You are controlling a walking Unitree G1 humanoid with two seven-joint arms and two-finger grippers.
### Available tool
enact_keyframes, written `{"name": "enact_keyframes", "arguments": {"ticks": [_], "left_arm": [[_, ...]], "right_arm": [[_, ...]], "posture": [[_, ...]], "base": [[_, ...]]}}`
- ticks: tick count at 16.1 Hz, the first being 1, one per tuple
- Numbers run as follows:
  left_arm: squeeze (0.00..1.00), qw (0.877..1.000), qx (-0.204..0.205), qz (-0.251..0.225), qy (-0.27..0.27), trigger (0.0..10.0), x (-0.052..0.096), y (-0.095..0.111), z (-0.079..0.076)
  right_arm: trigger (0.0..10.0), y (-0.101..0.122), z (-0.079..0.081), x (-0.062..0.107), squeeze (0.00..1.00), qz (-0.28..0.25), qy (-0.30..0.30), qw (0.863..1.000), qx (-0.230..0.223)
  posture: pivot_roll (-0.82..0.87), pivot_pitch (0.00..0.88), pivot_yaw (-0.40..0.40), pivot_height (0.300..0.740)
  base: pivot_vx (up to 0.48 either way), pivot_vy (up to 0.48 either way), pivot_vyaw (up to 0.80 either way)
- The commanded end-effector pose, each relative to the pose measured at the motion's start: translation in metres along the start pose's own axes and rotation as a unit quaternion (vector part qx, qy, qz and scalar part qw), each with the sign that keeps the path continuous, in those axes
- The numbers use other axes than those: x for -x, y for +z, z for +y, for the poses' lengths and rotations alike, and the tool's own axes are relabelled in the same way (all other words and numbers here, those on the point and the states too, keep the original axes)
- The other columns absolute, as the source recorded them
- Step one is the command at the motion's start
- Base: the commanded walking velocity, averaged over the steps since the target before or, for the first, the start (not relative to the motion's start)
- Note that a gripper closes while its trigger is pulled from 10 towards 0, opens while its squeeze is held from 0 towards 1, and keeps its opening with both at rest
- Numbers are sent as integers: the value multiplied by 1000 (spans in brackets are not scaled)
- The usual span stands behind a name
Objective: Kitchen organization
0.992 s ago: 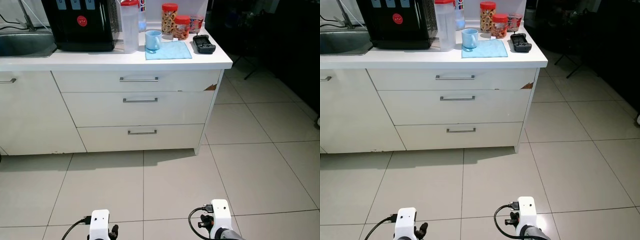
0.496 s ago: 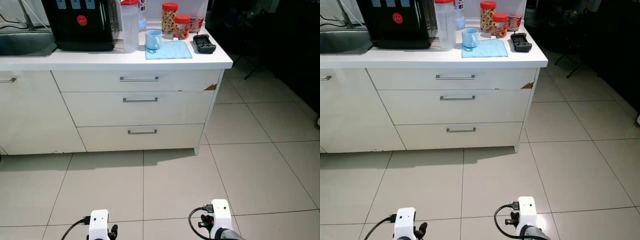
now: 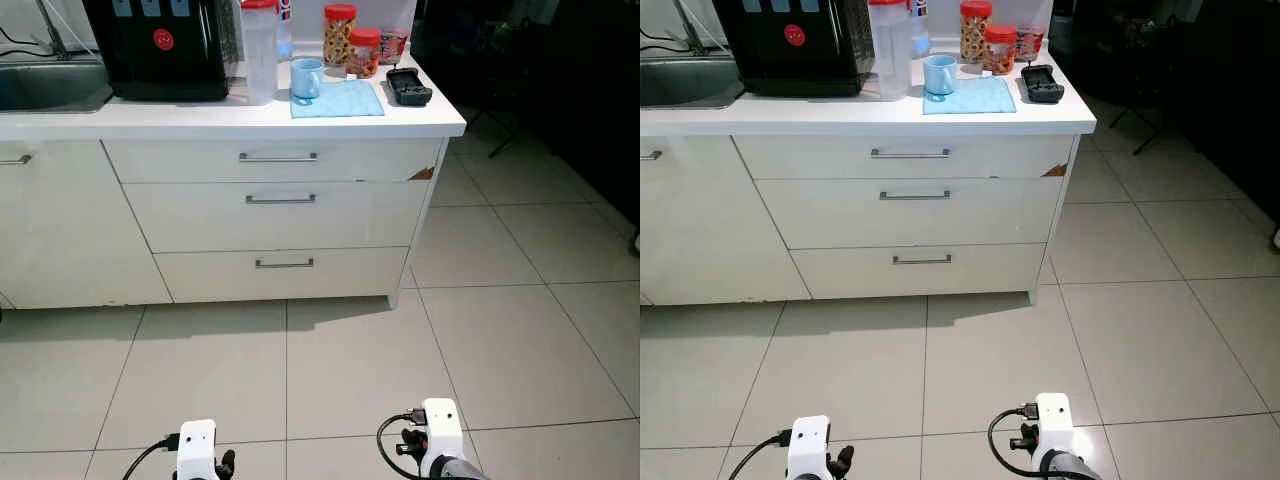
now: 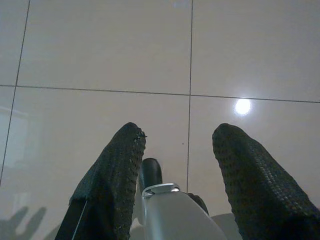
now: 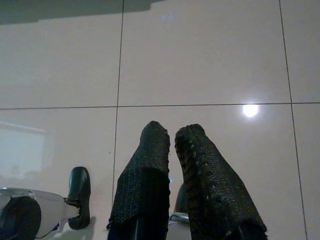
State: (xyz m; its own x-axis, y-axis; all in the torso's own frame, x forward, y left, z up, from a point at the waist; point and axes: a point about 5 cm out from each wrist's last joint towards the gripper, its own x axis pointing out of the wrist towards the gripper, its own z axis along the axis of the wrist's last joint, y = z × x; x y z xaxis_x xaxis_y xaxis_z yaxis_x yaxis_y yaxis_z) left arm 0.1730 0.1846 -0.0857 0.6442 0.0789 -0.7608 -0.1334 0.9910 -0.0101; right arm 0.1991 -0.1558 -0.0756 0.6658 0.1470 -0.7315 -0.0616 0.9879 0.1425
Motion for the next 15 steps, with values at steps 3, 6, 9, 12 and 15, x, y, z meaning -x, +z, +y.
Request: {"name": "enact_keyframes", "arguments": {"ticks": [3, 6, 9, 12, 15], "left_arm": [[0, 1000, 7, 4, 5, 10000, 0, 0, 1], [0, 1000, 8, 6, 5, 10000, 0, -2, 1], [0, 1000, 8, 7, 5, 10000, 1, -3, 1], [0, 1000, 7, 9, 6, 10000, 1, -4, 2], [0, 1000, 7, 10, 5, 10000, 1, -4, 2]], "right_arm": [[10000, 0, 0, 0, 0, 4, -1, 1000, -1], [10000, 0, 0, 0, 0, 4, -1, 1000, -1], [10000, -1, 0, 0, 0, 5, -1, 1000, -1], [10000, -2, 0, 0, 0, 5, -1, 1000, -1], [10000, -2, 0, 0, 0, 5, -1, 1000, -1]], "posture": [[62, 20, 1, 740], [58, 21, -3, 740], [58, 22, -3, 740], [55, 21, -2, 740], [51, 17, -4, 740]], "base": [[0, 306, 0], [0, 326, 0], [0, 325, 0], [0, 325, 0], [0, 326, 0]]}}
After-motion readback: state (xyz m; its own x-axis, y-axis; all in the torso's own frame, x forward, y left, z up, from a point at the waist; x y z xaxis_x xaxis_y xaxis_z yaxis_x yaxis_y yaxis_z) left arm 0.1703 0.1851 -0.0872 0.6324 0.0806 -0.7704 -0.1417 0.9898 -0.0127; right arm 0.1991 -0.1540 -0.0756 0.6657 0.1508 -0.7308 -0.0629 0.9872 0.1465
